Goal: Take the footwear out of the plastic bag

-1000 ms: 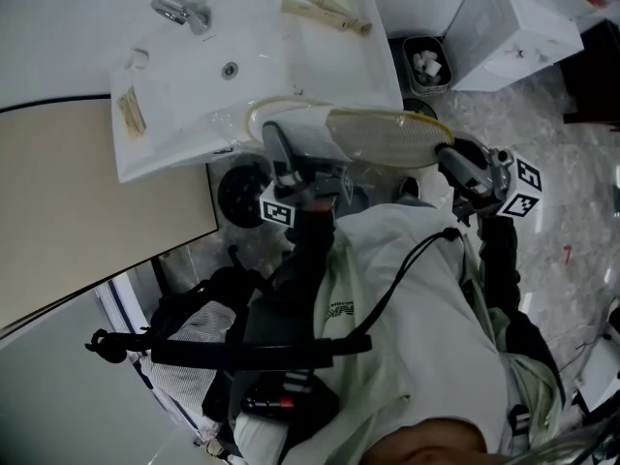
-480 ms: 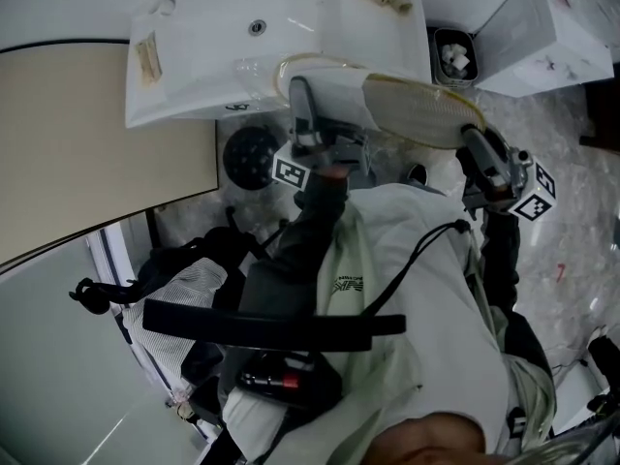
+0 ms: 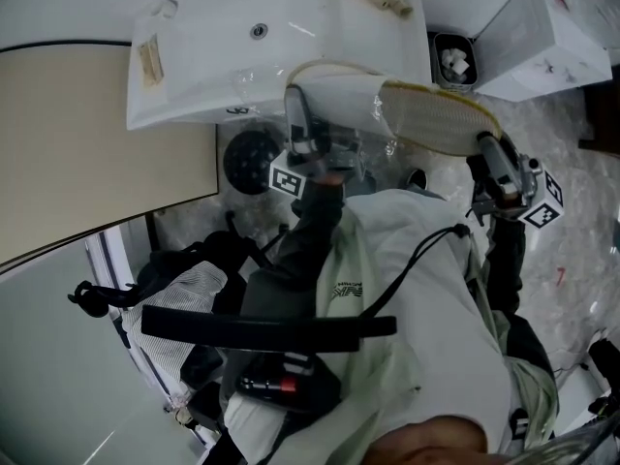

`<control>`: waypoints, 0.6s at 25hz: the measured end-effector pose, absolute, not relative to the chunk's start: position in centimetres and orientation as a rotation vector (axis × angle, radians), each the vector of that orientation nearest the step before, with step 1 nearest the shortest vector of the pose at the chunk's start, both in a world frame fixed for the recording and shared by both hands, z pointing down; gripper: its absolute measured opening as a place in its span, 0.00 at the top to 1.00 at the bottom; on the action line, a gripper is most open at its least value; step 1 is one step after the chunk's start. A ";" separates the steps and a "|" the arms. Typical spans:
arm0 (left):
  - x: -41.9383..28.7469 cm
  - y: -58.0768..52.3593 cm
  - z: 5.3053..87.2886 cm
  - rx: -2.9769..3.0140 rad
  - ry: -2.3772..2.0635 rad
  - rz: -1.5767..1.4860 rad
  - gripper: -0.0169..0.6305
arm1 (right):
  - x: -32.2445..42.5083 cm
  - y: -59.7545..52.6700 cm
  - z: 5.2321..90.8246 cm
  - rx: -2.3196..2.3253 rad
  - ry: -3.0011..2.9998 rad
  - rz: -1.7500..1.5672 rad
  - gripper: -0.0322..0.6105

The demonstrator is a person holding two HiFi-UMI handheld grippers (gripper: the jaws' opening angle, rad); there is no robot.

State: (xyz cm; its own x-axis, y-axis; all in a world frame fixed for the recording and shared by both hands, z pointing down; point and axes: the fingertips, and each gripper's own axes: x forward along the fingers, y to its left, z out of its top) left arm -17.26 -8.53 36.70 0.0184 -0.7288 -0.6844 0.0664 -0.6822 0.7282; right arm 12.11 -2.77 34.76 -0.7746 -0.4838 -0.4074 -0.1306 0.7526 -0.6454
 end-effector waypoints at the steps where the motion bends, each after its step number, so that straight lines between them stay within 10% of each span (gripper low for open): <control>1: -17.3 -8.5 36.7 1.708 -0.680 -1.727 0.89 | 12.2 -2.7 34.6 -0.458 2.378 -0.810 0.88; 15: -18.1 -7.7 37.1 1.711 -0.703 -1.736 0.99 | 16.4 -1.6 32.6 -0.546 2.311 -0.683 0.89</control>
State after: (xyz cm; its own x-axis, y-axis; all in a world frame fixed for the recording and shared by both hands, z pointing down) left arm -18.07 -7.71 37.14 0.0065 -0.7298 -0.6837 0.0484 -0.6826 0.7292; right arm 16.44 -1.59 32.64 -0.6967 -0.5401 -0.4721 -0.1965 0.7766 -0.5985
